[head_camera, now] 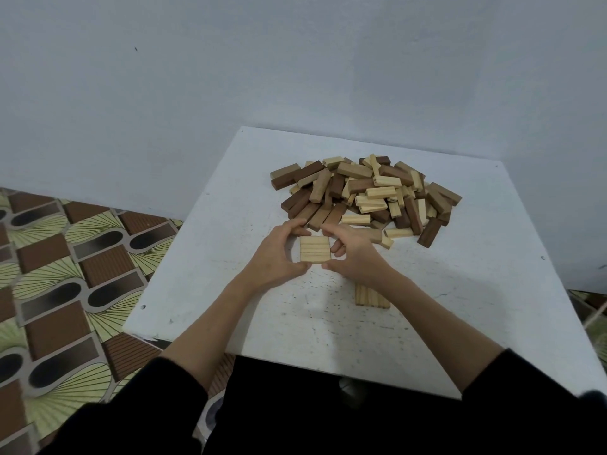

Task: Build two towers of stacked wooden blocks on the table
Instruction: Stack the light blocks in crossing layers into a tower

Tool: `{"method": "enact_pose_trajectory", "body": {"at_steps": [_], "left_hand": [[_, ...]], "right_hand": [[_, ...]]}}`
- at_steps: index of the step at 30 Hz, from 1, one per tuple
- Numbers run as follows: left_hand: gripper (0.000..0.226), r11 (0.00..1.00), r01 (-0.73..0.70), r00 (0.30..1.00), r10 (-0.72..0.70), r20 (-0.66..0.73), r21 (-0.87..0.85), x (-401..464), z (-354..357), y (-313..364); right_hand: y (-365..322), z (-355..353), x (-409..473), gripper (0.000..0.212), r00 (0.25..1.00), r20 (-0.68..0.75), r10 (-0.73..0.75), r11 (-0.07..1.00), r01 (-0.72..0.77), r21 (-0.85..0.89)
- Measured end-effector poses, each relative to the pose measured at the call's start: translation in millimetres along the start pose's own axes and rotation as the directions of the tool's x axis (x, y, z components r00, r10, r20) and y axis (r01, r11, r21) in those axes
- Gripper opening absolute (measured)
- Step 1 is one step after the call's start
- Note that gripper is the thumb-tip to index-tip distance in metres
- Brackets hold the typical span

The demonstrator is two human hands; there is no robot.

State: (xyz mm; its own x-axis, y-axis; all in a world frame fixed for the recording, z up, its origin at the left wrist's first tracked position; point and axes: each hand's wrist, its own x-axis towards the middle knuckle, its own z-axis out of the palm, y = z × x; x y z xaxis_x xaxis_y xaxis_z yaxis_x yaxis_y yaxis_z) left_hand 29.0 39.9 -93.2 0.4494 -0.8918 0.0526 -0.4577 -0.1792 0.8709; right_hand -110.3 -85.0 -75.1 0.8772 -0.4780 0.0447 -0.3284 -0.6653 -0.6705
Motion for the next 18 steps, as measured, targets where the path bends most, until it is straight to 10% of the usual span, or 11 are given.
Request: {"method": "enact_pose_trajectory", "body": {"at_steps": [18], "left_hand": [[0.076, 0.993, -0.107, 0.962, 0.117, 0.245, -0.055, -8, 41, 56]], "right_hand": [[19, -57, -72, 0.069, 0.999, -0.030, -0.027, 0.999, 0.026, -0.020]]}}
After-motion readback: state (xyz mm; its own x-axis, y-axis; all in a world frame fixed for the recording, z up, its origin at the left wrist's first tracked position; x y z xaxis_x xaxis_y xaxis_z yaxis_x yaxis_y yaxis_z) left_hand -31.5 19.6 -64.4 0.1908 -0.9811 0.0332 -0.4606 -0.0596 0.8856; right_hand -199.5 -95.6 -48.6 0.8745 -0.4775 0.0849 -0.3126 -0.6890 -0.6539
